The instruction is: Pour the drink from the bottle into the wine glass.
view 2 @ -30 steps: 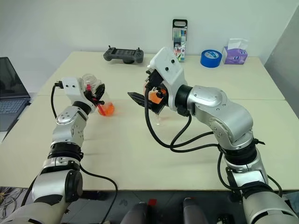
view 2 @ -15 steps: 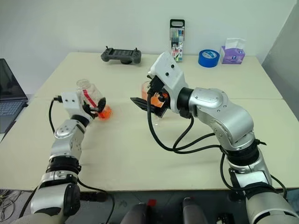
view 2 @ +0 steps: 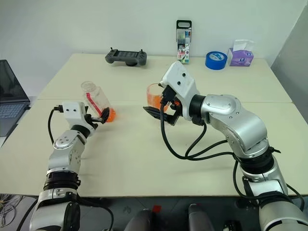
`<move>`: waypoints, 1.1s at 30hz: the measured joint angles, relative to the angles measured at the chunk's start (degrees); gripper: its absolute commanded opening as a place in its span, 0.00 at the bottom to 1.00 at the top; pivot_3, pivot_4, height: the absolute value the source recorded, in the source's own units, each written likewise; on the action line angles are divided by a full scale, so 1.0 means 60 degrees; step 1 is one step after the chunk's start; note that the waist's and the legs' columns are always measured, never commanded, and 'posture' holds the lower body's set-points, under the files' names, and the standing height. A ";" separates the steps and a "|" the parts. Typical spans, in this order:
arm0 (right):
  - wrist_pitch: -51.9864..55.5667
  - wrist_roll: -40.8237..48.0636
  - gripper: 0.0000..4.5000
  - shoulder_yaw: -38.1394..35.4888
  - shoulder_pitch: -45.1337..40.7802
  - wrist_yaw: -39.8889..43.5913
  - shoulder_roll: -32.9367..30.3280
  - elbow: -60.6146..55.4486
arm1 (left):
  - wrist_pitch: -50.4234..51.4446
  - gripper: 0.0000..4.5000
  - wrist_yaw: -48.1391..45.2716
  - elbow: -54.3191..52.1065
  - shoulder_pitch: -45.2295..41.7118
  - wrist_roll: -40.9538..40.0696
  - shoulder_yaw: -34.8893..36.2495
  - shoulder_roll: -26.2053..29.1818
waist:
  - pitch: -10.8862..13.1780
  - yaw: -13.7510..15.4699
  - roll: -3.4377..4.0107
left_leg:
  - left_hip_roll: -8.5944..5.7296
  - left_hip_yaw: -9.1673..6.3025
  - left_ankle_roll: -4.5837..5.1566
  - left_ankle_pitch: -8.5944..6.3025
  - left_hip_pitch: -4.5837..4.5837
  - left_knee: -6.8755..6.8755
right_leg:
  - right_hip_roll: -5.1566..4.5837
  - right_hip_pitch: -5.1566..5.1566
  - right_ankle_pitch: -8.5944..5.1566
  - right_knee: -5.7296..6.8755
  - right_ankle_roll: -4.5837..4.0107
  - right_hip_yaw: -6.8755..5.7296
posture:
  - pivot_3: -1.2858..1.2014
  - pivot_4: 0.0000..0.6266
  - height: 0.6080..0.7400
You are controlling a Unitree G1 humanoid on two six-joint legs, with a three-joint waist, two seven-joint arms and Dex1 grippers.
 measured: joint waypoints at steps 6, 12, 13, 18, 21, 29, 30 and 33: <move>-0.0090 -0.0118 1.00 0.0001 0.0000 0.0089 -0.0031 0.0067 | 0.0324 1.00 0.0142 -0.0560 0.0125 0.0006 0.0001 -0.0007 | 0.0000 0.0002 0.0000 | 0.0000 0.0001 0.0000 0.0000 0.0000 0.0000 | 0.0000 0.0000 0.0000 0.0000 0.0000 0.0000 | 0.52 0.24 1.00; -0.0117 -0.0209 1.00 -0.0004 -0.0001 0.0318 -0.0184 0.0133 | 0.1071 1.00 0.0015 -0.2714 0.1224 0.0000 -0.0251 0.0013 | 0.0000 -0.0001 0.0000 | 0.0002 0.0003 -0.0001 0.0000 -0.0001 -0.0004 | -0.0004 0.0000 0.0000 -0.0005 0.0000 0.0004 | 0.52 0.24 1.00; -0.0113 -0.0206 1.00 -0.0011 -0.0001 0.0374 -0.0270 0.0132 | 0.1263 1.00 -0.0007 -0.3147 0.1408 -0.0015 -0.0261 0.0022 | 0.0000 -0.0002 0.0000 | 0.0001 0.0005 -0.0001 0.0000 0.0000 -0.0004 | -0.0005 0.0000 0.0000 -0.0006 0.0000 0.0005 | 0.52 0.24 1.00; 0.0081 -0.0068 1.00 -0.0219 0.0089 0.0718 -0.0827 0.0109 | 0.2047 1.00 0.0410 -0.5263 0.1968 -0.0006 -0.0070 0.0146 | 0.0000 0.0007 0.0000 | 0.0001 0.0003 0.0000 0.0000 0.0003 -0.0004 | -0.0006 0.0008 -0.0001 -0.0008 0.0000 0.0001 | 0.52 0.24 1.00; 0.0111 0.0036 1.00 -0.0241 0.0213 0.0895 -0.1024 0.0109 | 0.2381 1.00 0.0654 -0.5964 0.1971 -0.0047 0.0092 0.0121 | 0.0001 0.0007 -0.0001 | -0.0001 0.0006 0.0000 -0.0001 0.0004 -0.0004 | -0.0005 0.0010 -0.0001 -0.0008 0.0001 0.0003 | 0.52 0.24 1.00; 0.0561 0.0903 1.00 -0.1182 0.0285 0.1684 -0.1880 0.0023 | 0.3511 1.00 0.0130 -0.7432 0.1713 -0.1010 0.0110 0.0448 | 0.0006 0.0009 -0.0007 | -0.0001 0.0010 0.0000 -0.0001 0.0000 -0.0003 | 0.0007 0.0014 -0.0002 -0.0013 0.0002 -0.0001 | 0.52 0.24 1.00; 0.0760 0.1284 1.00 -0.1616 0.0515 0.1964 -0.2249 -0.0096 | 0.4022 1.00 -0.0344 -0.7755 0.1633 -0.1560 0.0080 0.0783 | 0.0009 0.0034 -0.0014 | -0.0001 0.0012 0.0001 -0.0001 -0.0008 -0.0003 | 0.0011 0.0016 -0.0003 -0.0022 0.0002 -0.0012 | 0.52 0.24 1.00; 0.1091 0.2132 1.00 -0.2679 0.1199 0.2539 -0.2919 -0.0235 | 0.5248 1.00 -0.1289 -0.8459 0.1136 -0.2903 0.0060 0.1477 | 0.0011 0.0056 -0.0017 | -0.0005 0.0022 0.0002 -0.0002 0.0001 -0.0003 | 0.0020 0.0024 -0.0004 -0.0026 0.0003 0.0007 | 0.52 0.24 1.00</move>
